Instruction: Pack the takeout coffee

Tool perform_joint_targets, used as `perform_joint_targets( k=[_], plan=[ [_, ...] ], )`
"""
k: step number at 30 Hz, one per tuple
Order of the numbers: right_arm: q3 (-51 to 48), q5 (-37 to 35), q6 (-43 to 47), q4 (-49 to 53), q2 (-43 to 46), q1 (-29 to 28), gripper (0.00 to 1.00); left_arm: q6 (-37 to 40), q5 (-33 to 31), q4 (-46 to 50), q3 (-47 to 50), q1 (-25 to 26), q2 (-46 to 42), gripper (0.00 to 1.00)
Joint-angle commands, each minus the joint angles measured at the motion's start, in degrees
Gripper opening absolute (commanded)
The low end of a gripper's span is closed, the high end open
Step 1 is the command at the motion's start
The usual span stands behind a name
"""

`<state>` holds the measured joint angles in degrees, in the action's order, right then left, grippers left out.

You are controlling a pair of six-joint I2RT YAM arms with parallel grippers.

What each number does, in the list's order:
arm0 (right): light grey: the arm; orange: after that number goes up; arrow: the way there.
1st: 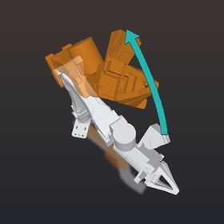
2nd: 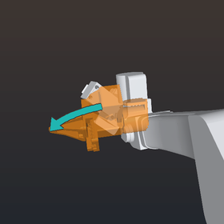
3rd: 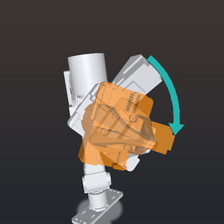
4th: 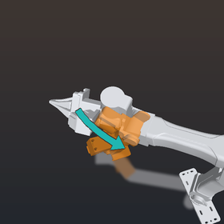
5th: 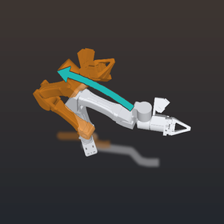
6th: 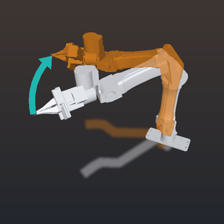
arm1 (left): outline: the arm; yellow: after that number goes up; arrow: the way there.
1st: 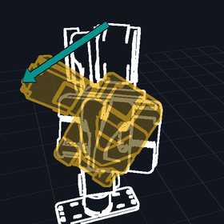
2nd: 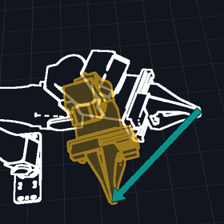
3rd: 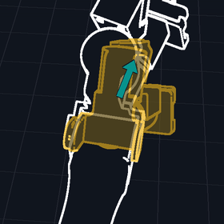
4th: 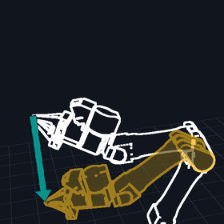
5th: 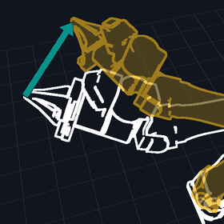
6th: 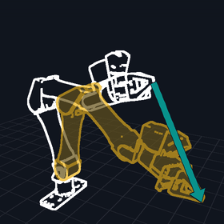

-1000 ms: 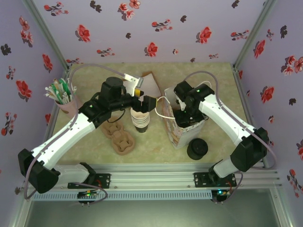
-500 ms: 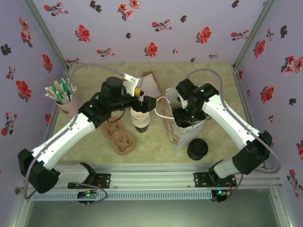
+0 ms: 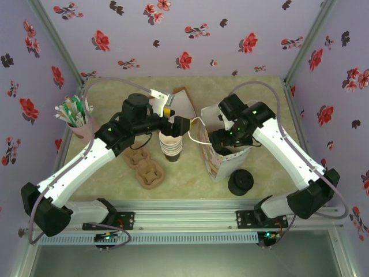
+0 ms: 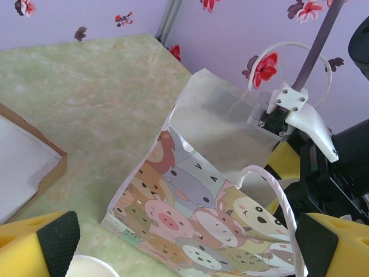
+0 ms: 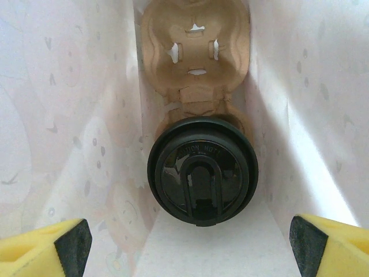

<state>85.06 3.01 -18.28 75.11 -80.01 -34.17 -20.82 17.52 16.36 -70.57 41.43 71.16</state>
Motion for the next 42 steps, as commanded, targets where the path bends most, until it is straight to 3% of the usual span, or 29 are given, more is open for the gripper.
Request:
perform_joint_targets(
  k=[1, 34, 42],
  plan=[
    [1.5, 0.2, -1.0, 1.7, 1.0, -0.4, 0.91, 0.6, -0.8, 0.1, -1.8, 0.6, -1.3, 0.99],
    [8.2, 6.0, -3.9, -6.0, 16.9, -1.1, 0.92, 0.2, -3.8, 1.1, -2.2, 0.5, -4.8, 0.99],
    [11.5, -1.3, -4.2, -11.2, 23.0, -1.1, 0.92, 1.6, -9.2, 3.2, -3.2, 0.4, -8.0, 0.99]
  ],
)
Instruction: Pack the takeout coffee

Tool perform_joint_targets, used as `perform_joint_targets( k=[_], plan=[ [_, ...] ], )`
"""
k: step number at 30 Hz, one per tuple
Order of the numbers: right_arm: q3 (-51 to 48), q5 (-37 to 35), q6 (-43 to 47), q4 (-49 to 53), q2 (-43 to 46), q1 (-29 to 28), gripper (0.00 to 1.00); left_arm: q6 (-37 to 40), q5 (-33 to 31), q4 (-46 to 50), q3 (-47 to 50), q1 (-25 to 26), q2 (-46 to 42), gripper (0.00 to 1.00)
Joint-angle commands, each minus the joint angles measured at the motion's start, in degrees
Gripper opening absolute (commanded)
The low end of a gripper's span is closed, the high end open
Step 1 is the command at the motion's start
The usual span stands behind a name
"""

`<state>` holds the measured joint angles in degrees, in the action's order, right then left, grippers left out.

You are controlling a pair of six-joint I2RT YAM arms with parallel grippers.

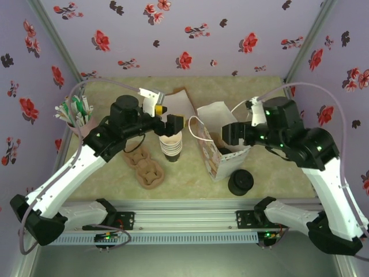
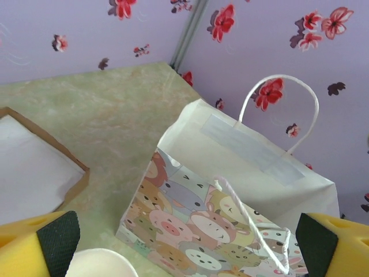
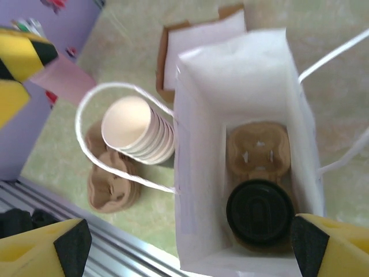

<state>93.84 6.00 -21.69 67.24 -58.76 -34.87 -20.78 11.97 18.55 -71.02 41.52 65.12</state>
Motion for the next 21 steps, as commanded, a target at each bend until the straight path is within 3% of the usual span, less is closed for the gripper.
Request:
perform_joint_targets(
  k=[1, 4, 8, 14, 19, 21],
  plan=[
    [3.6, -5.9, -0.7, -3.3, 1.7, -0.3, 0.92, 1.8, -4.4, 1.6, -3.2, 0.3, -2.0, 0.99],
    [6.6, -11.7, -0.2, -2.3, 0.2, 0.4, 0.93, 2.3, -6.8, 3.7, -4.5, 0.1, -2.1, 0.99],
    [11.5, -10.4, 0.3, -0.6, -5.6, 4.0, 0.93, 1.8, -8.6, 5.9, -5.8, -1.3, -1.0, 0.99],
    [16.1, -3.7, -0.3, -1.3, -12.6, 12.4, 0.93, 0.6, -8.7, 9.4, -7.9, -5.9, 1.2, 0.99],
    [18.0, 3.0, -2.5, -3.3, -17.3, 20.6, 0.91, -0.5, -10.3, 15.6, -10.0, -13.3, 1.6, 0.99],
    [18.4, 9.3, -4.5, -7.1, -19.7, 23.1, 0.89, -0.8, -11.8, 18.4, -10.6, -16.9, 1.5, 0.99]
  ],
)
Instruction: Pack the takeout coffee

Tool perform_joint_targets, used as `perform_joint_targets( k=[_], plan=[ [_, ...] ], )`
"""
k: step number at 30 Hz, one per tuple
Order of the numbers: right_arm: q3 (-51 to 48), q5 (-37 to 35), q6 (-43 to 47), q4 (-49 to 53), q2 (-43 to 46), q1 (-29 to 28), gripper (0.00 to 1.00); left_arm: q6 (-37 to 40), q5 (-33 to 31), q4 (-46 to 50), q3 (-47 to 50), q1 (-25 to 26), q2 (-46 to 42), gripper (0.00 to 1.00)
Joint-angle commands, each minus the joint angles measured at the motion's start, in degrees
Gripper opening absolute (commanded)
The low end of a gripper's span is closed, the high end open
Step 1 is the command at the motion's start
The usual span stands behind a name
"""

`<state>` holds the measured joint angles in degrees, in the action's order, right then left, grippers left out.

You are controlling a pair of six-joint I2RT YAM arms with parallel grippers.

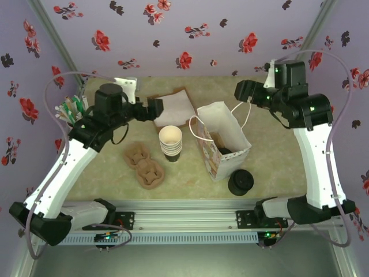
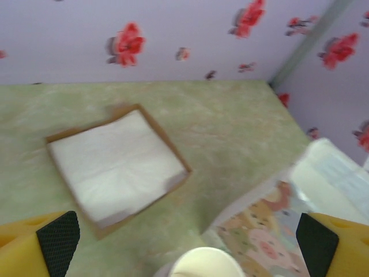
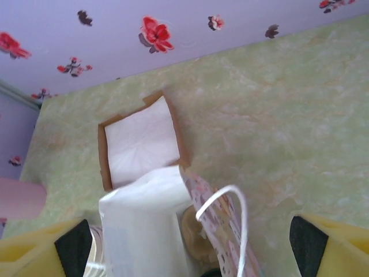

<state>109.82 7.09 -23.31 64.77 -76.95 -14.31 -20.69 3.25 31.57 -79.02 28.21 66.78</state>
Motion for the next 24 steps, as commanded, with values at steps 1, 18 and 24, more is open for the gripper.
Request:
perform_joint_targets(
  k=[1, 18, 24],
  plan=[
    [3.3, 10.9, -3.8, -6.3, -3.3, 2.7, 0.89, -1.0, -3.7, 6.4, -2.8, -5.3, -0.3, 0.99],
    [34.2, 24.0, 3.6, -0.8, -38.6, -10.2, 0.75, 1.4, -16.2, 20.7, -9.6, -31.7, 4.0, 0.85],
    [28.4, 20.7, 7.4, -0.6, -37.4, -10.1, 0.72, 2.8, -16.8, 27.0, -18.9, -35.0, 13.1, 0.70]
  ],
)
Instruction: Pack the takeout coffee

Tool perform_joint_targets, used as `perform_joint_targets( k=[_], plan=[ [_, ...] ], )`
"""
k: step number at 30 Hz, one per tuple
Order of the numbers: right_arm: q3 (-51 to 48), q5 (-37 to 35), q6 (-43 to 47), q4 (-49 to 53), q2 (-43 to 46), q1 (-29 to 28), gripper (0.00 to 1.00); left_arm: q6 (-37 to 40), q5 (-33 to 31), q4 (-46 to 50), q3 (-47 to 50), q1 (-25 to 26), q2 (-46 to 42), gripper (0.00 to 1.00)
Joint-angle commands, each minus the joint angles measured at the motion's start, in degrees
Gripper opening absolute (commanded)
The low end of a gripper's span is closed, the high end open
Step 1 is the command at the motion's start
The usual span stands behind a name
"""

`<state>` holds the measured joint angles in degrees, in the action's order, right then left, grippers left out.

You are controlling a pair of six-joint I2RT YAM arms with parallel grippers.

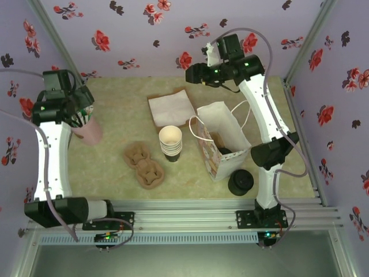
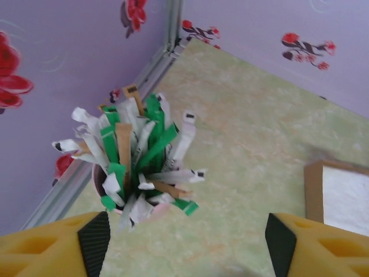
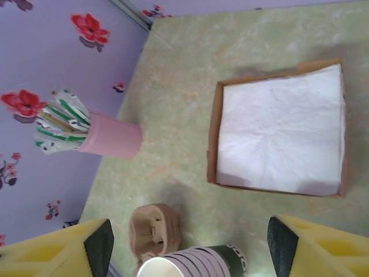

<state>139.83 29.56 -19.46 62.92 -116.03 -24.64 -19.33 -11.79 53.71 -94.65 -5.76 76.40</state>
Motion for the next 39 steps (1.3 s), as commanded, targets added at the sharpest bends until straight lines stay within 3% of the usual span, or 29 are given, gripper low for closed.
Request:
perform_joint_targets(
  k=[1, 6, 15, 22, 39],
  plan=[
    [-2.0, -1.7, 3.9, 1.3, 1.8, 0.3, 0.72, 1.7, -1.6, 5.5, -4.5, -1.1, 5.4, 0.68],
    [-3.6, 0.0, 4.3, 0.4, 2.2, 2.1, 0.64, 2.5, 0.0, 10.6, -12.4, -1.1, 15.9, 0.52],
    [-7.1, 2.0, 5.1, -1.0, 4.1, 4.4, 0.61, 3.0, -5.9, 13.9, -21.3, -1.1, 27.4, 0.35],
    [-10.2, 2.7, 5.5, -2.0, 5.4, 5.5, 0.60, 3.3, -9.4, 14.8, -23.0, -1.1, 30.8, 0.32],
    [-11.4, 3.5, 5.8, -2.3, 6.0, 6.1, 0.60, 3.2, -8.6, 14.1, -23.7, -1.5, 35.0, 0.28]
  ],
)
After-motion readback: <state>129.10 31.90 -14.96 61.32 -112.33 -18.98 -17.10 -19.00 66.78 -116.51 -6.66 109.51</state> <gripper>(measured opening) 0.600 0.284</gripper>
